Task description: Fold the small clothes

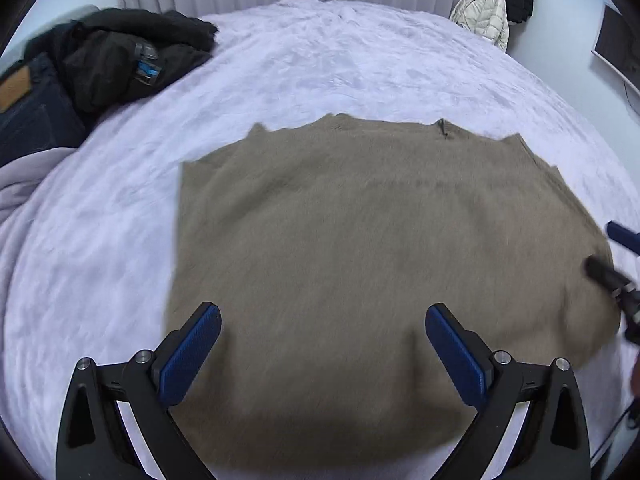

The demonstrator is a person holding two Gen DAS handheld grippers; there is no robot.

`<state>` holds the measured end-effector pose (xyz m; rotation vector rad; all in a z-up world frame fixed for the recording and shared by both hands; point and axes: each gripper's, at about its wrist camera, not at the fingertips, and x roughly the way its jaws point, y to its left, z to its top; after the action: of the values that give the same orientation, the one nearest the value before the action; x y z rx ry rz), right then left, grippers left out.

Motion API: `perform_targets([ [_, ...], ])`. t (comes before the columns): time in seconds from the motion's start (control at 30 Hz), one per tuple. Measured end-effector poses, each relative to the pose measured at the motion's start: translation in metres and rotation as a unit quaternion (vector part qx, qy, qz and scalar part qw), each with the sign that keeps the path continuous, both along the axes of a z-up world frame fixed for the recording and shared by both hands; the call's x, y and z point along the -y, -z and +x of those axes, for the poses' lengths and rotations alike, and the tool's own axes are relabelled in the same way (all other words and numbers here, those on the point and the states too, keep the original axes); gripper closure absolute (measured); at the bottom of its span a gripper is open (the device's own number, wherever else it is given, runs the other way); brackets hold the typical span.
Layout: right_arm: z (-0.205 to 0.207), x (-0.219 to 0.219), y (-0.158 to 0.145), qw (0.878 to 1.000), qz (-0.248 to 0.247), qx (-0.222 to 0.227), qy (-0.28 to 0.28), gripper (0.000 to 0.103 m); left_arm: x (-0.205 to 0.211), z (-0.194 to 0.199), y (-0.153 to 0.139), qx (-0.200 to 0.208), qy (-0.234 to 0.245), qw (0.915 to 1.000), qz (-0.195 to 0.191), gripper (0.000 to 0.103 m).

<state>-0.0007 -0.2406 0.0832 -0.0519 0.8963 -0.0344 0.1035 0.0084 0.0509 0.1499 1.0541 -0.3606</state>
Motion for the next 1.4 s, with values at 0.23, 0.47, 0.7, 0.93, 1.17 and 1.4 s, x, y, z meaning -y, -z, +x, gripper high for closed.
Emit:
perform_targets([
  [0.23, 0.102, 0.001, 0.052, 0.995, -0.024, -0.091, 0.034, 0.011, 0.028, 0.063, 0.032, -0.028, -0.021, 0.9991, 0.026, 0.0],
  [0.47, 0.135, 0.034, 0.061, 0.99, 0.035, -0.098, 0.098, 0.001, 0.034, 0.098, 0.037, -0.045, -0.031, 0.9983, 0.02, 0.0],
  [0.7, 0.136, 0.022, 0.045, 0.991, 0.042, -0.079, 0.1, 0.0, 0.03, 0.1, 0.016, -0.031, -0.058, 0.9978, -0.007, 0.0],
  [0.93, 0.093, -0.002, 0.046, 0.992, 0.001, -0.09, 0.085, 0.0, 0.013, 0.04, 0.03, -0.019, -0.045, 0.9985, 0.025, 0.0],
  [1.17, 0.013, -0.028, 0.043, 0.998, -0.038, -0.044, 0.021, 0.001, -0.018, -0.029, 0.021, -0.004, 0.007, 0.9999, 0.01, 0.0],
  [1.4, -0.017, -0.032, 0.03, 0.998, -0.034, -0.051, -0.005, 0.0, -0.086, 0.007, 0.001, -0.015, -0.029, 0.9968, -0.073, 0.0],
])
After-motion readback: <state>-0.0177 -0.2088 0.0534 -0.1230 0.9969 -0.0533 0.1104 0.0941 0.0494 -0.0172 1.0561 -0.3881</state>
